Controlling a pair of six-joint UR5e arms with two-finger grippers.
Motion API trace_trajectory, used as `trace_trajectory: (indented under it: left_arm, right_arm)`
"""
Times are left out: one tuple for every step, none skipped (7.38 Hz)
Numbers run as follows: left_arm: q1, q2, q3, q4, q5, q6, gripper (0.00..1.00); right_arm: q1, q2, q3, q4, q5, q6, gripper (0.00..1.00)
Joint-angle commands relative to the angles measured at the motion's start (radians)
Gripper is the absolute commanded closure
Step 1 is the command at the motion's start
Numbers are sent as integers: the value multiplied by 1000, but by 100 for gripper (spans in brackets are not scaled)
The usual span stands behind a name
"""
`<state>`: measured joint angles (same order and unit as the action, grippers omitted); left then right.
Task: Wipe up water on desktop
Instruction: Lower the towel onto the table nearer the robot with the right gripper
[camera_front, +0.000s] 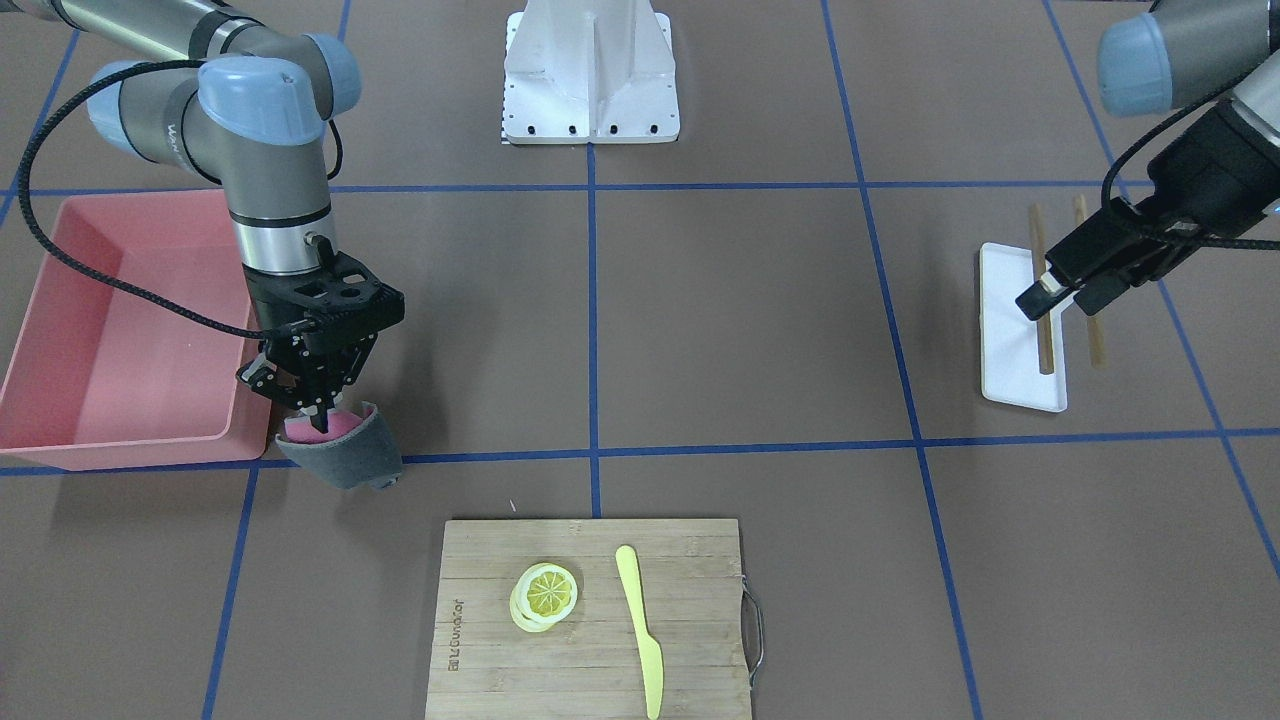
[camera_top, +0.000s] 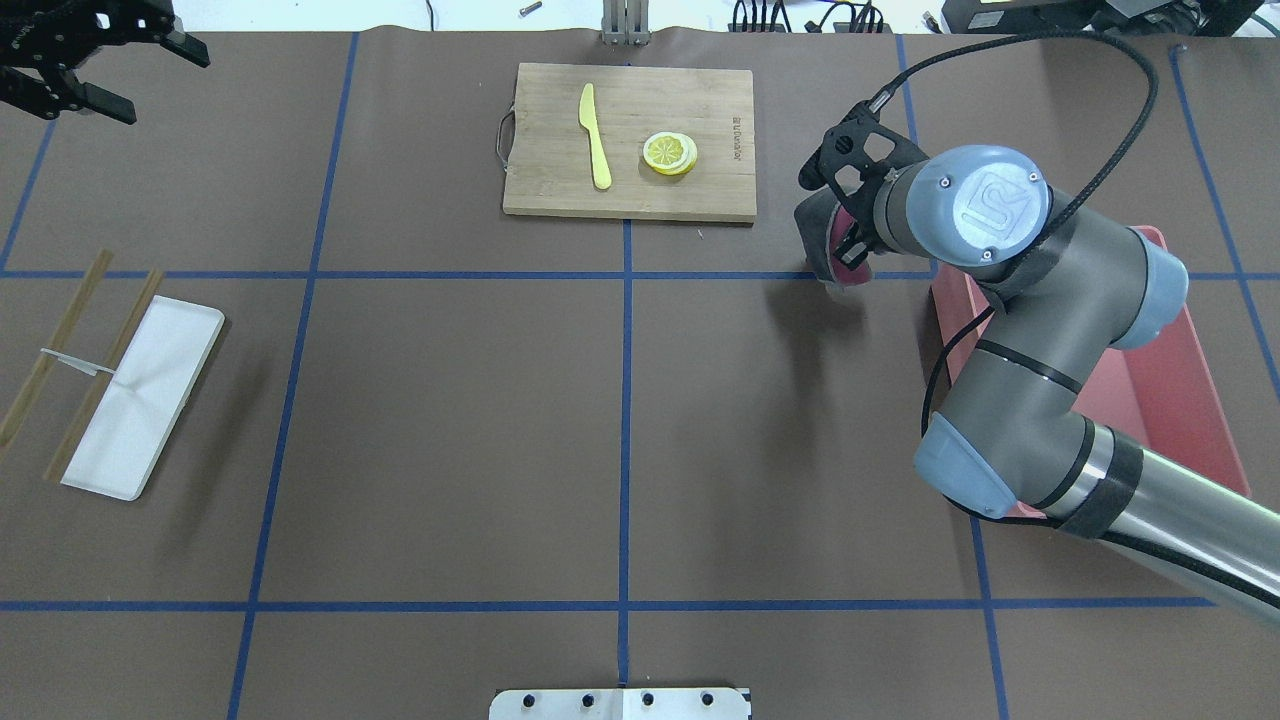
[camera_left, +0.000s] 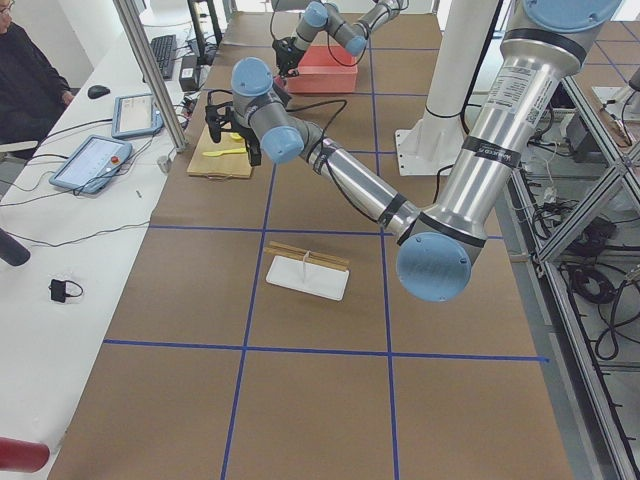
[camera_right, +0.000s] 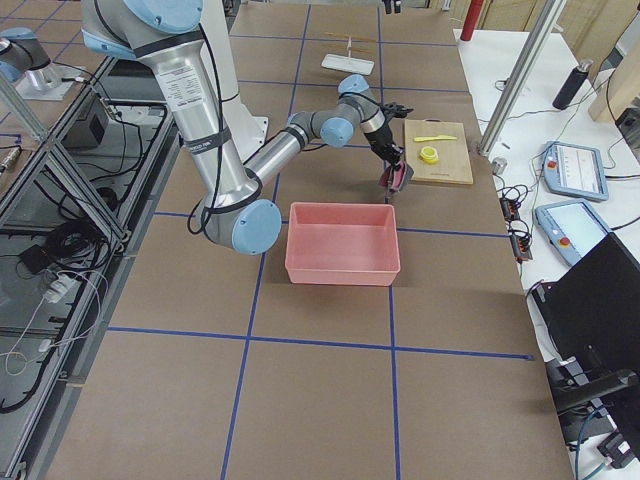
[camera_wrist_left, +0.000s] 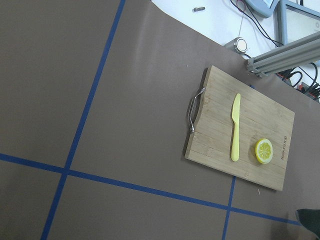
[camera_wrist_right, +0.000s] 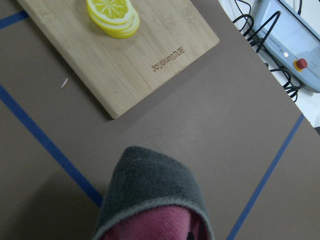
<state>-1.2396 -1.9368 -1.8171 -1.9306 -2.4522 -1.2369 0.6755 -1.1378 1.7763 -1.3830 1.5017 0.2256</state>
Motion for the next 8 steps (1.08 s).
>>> trace_trajectory:
  left_arm:
    - [-32,45,2,-1,5,139,2]
    - [-67,73,1,1,7,249,2]
    - [-101,106,-2,1,9,383,2]
    - [-128,137,-2,1,10,501,2]
    - [-144,156,-1,2,21,529,2]
    - [-150,162,-1,2,60,530,2]
    - [-150,174,5,2,64,528,2]
    - [-152,174,10,4,64,528,2]
  right_arm:
    - [-94,-11,8,1,-11,8,100]
    - [-128,-11,21,-1,-9,11,100]
    - [-167,-29,37,-1,-8,15,100]
    - [-209,-31,48,-1,-6,52,100]
    - [-247,-31,67,-1,-3,78,100]
    - [-292,-30,92,-1,-1,101,100]
    - [-335,-25,116,-2,-1,125,100]
    - [-374,-20,146,-2,2,156,100]
